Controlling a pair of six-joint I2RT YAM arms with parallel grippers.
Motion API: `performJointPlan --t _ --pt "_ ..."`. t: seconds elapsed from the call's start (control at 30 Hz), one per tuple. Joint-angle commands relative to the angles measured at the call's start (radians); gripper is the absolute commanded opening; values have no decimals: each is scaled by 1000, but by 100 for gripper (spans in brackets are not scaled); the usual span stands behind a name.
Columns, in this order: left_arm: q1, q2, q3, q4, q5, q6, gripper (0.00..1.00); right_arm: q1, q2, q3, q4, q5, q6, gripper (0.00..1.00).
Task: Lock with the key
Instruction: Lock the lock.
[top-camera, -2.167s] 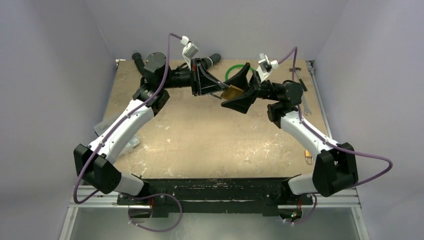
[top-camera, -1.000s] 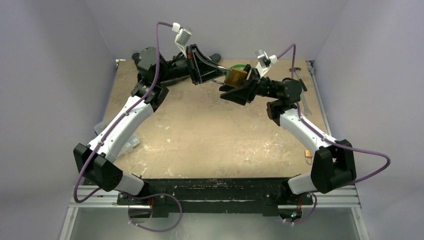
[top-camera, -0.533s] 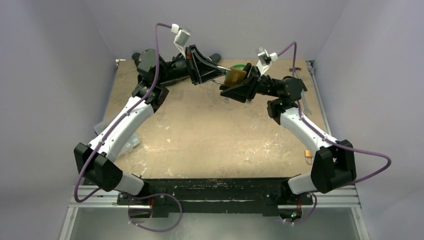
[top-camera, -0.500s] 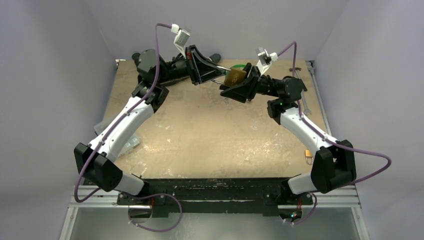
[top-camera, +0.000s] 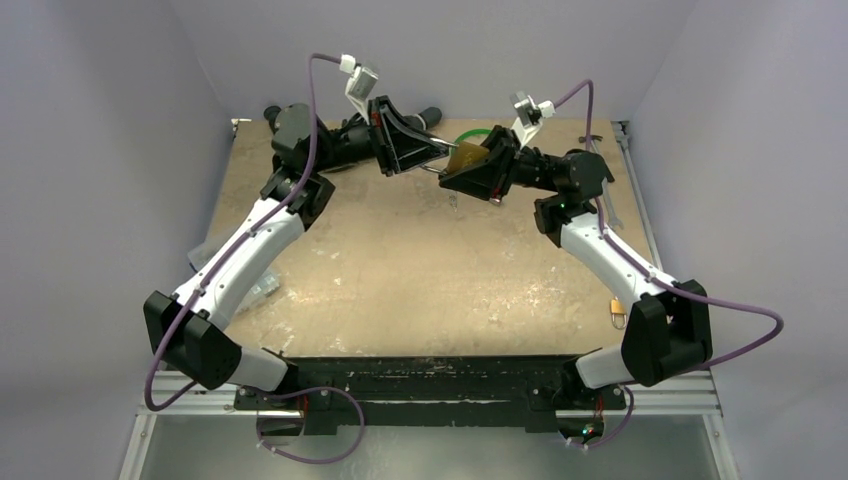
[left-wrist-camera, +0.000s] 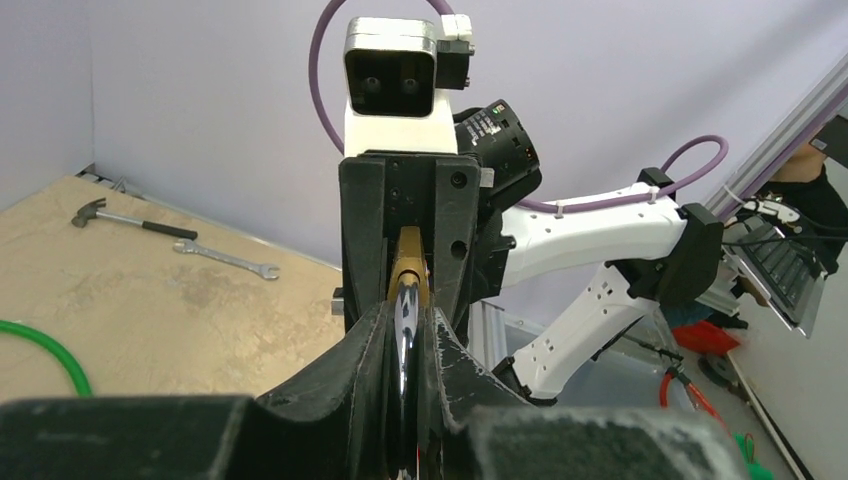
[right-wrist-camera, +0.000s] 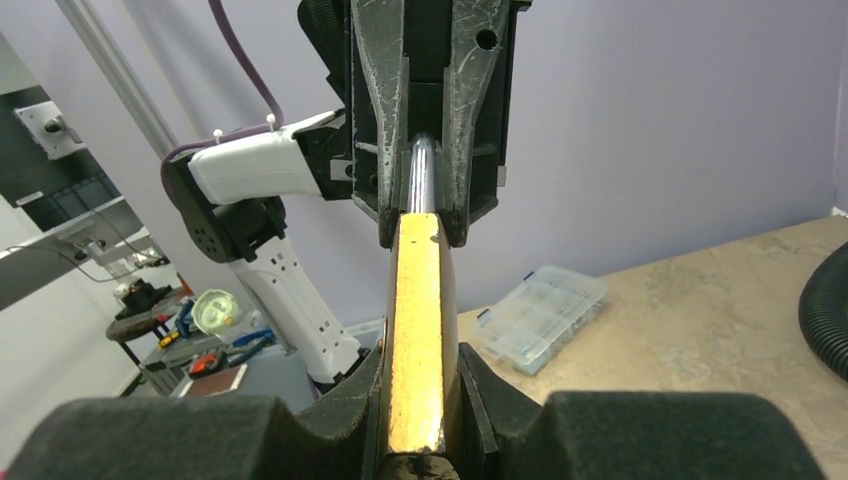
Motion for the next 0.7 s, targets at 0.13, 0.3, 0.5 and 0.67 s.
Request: performJointPlan --t 0.13,0.3,0.5,0.67 --pt "38 -44 72 -329 118 333 40 10 -37 37 36 -7 3 0" --pt "67 -64 120 -611 167 544 57 10 -61 1 -30 -24 -61 0" --pt "69 -75 147 -762 184 691 57 11 -83 -16 -208 -54 -209 0" --pt "69 -65 151 -787 151 697 46 18 -106 -7 -325 -62 -325 0"
